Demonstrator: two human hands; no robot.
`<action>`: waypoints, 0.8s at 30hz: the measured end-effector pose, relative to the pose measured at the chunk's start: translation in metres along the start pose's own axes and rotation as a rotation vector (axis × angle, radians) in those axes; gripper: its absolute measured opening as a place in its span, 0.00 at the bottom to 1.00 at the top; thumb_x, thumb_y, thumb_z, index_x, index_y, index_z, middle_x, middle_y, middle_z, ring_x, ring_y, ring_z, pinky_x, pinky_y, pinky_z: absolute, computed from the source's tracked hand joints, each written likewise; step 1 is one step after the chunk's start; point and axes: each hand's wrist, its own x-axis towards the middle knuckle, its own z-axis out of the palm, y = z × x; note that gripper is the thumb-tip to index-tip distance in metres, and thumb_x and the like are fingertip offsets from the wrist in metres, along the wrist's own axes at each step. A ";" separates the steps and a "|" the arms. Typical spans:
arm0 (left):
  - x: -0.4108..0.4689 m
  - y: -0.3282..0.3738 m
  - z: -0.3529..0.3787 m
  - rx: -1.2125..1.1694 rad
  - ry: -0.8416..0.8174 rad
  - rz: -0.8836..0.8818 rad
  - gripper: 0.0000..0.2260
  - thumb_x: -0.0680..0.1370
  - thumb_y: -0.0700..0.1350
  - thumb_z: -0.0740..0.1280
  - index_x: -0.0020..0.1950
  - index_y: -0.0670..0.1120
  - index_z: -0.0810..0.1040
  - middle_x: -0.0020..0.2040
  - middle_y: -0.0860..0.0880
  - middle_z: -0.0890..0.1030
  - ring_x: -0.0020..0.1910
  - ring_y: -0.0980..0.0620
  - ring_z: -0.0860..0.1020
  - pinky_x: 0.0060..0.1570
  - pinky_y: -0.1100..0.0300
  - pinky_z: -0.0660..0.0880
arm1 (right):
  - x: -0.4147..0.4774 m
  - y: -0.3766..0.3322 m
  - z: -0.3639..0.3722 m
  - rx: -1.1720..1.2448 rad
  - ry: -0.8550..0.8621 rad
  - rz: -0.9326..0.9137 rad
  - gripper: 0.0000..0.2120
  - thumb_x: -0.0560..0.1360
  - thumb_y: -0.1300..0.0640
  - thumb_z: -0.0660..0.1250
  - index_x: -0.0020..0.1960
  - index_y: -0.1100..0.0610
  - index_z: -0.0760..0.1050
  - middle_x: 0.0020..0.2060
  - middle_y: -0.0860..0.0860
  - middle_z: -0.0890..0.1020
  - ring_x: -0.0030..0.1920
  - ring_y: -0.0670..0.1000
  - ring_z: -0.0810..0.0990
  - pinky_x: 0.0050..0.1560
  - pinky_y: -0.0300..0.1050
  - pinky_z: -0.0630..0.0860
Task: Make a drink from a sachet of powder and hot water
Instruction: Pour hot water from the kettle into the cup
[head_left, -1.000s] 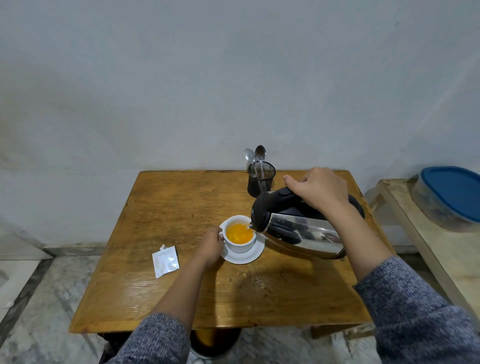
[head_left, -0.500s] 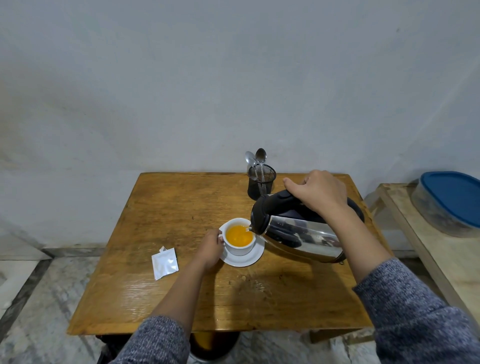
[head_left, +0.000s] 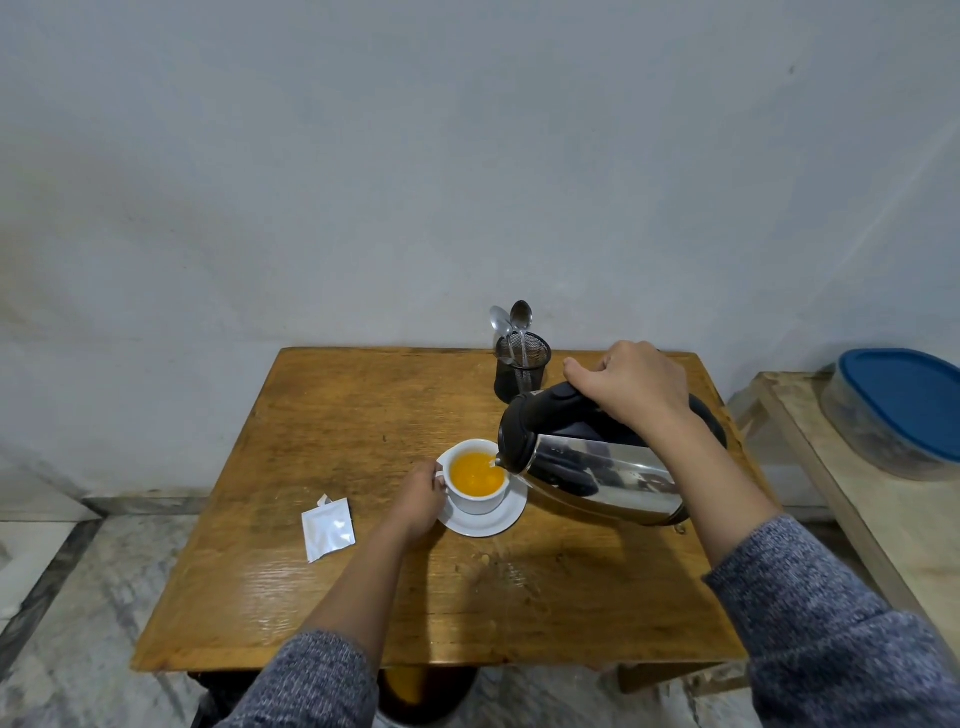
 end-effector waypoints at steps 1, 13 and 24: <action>0.000 0.000 0.000 0.001 0.002 0.002 0.14 0.80 0.42 0.55 0.65 0.43 0.70 0.65 0.42 0.74 0.61 0.45 0.74 0.57 0.52 0.72 | 0.000 0.000 0.000 0.001 -0.001 -0.001 0.26 0.74 0.39 0.58 0.24 0.55 0.66 0.20 0.48 0.67 0.24 0.49 0.68 0.27 0.39 0.62; -0.002 0.001 -0.002 0.008 0.007 0.020 0.13 0.80 0.42 0.55 0.62 0.41 0.72 0.62 0.40 0.75 0.55 0.46 0.74 0.50 0.56 0.70 | -0.005 0.014 -0.005 0.115 -0.002 0.086 0.27 0.73 0.40 0.60 0.21 0.54 0.60 0.18 0.48 0.64 0.22 0.50 0.64 0.27 0.40 0.58; -0.007 0.002 0.002 -0.055 0.038 0.049 0.13 0.80 0.40 0.56 0.62 0.42 0.72 0.61 0.41 0.76 0.53 0.49 0.73 0.50 0.56 0.69 | -0.014 0.071 -0.011 0.749 0.118 0.504 0.19 0.65 0.44 0.65 0.25 0.58 0.76 0.14 0.52 0.73 0.24 0.57 0.74 0.33 0.49 0.71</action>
